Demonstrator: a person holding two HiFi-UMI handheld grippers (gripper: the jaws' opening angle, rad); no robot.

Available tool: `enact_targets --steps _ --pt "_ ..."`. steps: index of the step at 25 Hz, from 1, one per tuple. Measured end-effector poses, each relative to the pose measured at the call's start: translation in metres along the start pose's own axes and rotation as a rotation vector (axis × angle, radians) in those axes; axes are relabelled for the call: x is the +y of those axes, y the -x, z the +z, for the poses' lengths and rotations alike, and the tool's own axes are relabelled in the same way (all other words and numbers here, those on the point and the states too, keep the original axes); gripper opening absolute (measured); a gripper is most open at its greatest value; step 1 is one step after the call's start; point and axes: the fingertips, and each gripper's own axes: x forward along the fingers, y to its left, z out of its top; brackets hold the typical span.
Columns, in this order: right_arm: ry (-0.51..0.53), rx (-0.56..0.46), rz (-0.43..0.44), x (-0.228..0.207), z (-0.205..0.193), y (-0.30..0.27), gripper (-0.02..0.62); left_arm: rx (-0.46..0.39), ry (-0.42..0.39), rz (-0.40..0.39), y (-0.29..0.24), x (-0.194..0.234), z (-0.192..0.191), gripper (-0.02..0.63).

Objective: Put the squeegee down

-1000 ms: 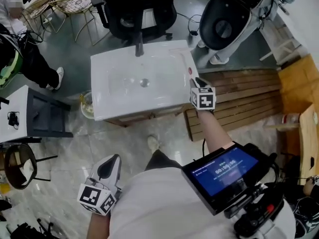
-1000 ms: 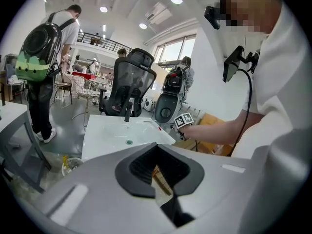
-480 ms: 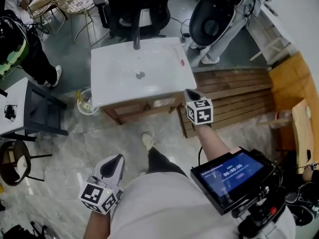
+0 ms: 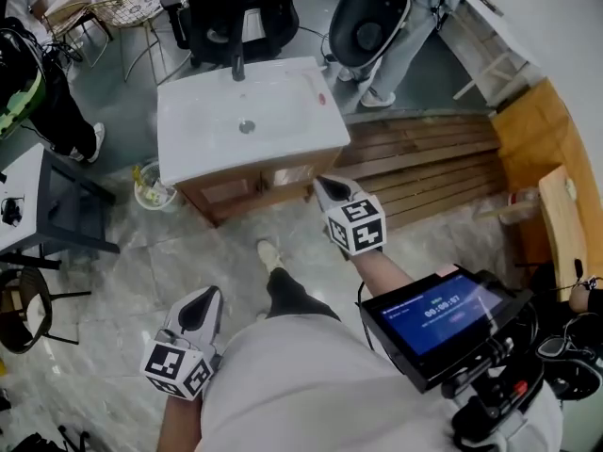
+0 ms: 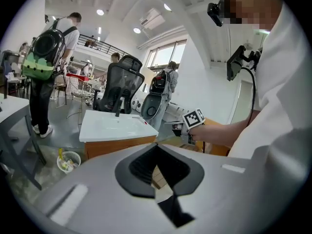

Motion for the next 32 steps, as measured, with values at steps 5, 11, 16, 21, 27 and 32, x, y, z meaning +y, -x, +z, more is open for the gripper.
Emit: enact_targets --steps 5,11,16,21,27,32 --pt "0.028 -0.013 0.074 0.038 0.002 0.02 0.002 0.0 0.005 0.015 0.008 -0.004 -0.006 0.006" --pt "0.045 -0.042 0.133 0.069 0.008 0.039 0.002 -0.01 -0.006 0.015 0.013 -0.007 -0.005 0.006" --pt "0.064 -0.052 0.16 0.083 0.011 0.049 0.002 -0.019 -0.011 0.012 0.015 -0.011 -0.004 0.006" --pt "0.098 -0.068 0.174 0.093 0.015 0.055 0.002 -0.013 -0.016 -0.006 0.01 -0.011 -0.006 0.006" --pt "0.1 -0.07 0.196 0.103 0.015 0.058 0.002 -0.001 -0.016 -0.017 0.007 -0.011 -0.008 0.006" --pt "0.112 -0.073 0.208 0.109 0.017 0.058 0.002 -0.001 -0.015 -0.019 0.005 -0.01 -0.009 0.006"
